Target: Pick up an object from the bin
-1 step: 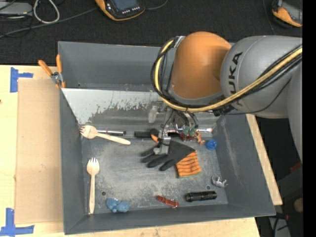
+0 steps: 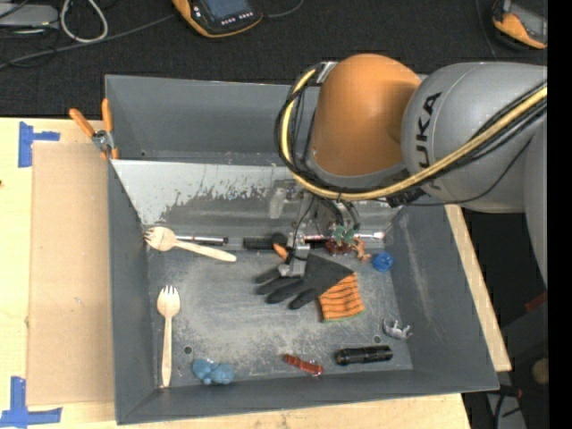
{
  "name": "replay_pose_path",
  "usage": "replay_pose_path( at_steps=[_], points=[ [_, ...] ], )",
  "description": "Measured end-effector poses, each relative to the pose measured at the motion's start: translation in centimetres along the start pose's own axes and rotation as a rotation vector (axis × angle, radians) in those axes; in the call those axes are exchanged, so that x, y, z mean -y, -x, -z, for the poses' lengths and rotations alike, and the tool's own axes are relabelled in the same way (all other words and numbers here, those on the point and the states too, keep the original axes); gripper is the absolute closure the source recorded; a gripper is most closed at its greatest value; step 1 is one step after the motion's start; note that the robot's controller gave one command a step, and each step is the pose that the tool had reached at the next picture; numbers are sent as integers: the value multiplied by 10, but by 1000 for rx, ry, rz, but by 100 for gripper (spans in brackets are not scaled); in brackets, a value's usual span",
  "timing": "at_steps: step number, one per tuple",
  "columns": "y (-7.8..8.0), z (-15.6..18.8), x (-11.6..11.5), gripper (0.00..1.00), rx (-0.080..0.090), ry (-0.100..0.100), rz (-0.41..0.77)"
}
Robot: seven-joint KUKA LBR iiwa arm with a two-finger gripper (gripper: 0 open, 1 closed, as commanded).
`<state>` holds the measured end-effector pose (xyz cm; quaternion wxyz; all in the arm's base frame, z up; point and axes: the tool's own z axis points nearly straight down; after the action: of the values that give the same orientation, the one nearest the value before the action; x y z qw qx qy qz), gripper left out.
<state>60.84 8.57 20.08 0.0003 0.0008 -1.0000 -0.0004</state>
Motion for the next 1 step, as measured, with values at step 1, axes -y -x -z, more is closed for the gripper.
replay_pose_path(
  at_steps=[1],
  points=[
    [6, -40, 22, 0, -1, 0, 77]
  ],
)
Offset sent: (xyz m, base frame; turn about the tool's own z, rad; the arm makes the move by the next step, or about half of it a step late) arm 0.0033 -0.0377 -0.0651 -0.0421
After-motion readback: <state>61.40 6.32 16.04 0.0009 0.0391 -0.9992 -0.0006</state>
